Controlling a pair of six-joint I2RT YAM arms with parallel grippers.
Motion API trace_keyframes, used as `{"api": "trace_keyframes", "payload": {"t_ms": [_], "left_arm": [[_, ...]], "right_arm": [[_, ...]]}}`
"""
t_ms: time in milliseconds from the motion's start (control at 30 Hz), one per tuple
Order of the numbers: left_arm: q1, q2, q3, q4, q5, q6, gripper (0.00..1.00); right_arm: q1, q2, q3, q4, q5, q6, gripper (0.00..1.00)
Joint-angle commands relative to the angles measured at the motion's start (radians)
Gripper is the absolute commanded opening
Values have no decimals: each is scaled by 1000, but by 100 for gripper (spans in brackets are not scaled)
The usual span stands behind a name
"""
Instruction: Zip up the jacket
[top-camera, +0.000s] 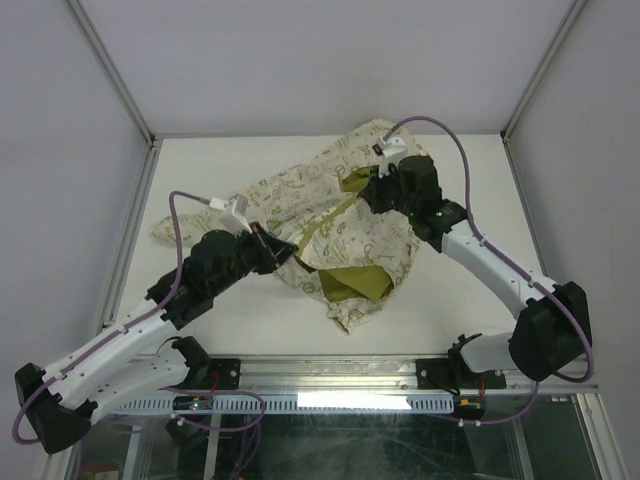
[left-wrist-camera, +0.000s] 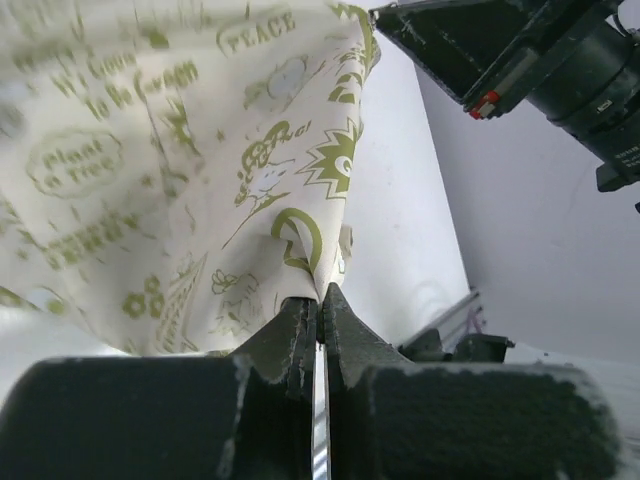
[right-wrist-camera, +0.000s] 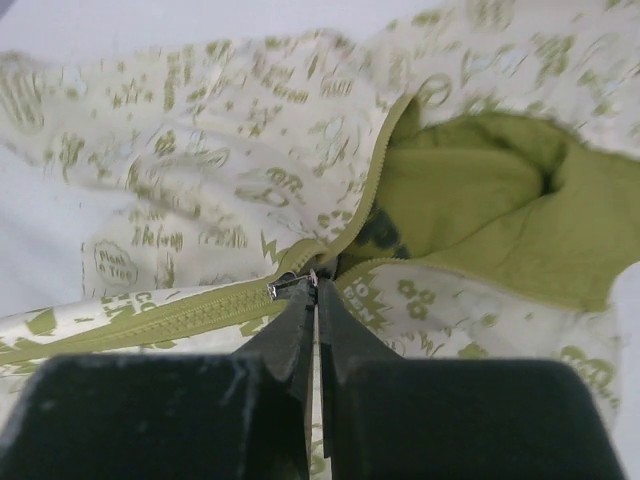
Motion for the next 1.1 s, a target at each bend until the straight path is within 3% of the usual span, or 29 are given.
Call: {"api": "trace_keyframes", "payload": {"t_ms": [0,200,367,467,533,667,833,1067], "left_arm": [[49,150,330,-24,-48,296,0],[165,339,760,-111,12,474,0],[197,349,890,-174,-29,563,0],[197,309,800,-174,-9,549,0],[198,278,678,-172,-2,518,0],[199,197,441,-141,5,431,0],[199,90,258,-140,-3,358,0],[199,-18,219,-241,-85,351,0]], "right_arm": [[-99,-33,200,-22,4,-72,0],[-147,-73,421,-165,0,-177,0],[-152,-140,470,-238,-68,-205,0],[-152,-214,365,-217,-194,-147,0],[-152,-268,213,-151,-284,-75,0],[-142,-324,-20,-29,-338,23,0],[-137,-303,-172,54,-303,68,0],[-140,-235,-140,44,-127,20,0]]}}
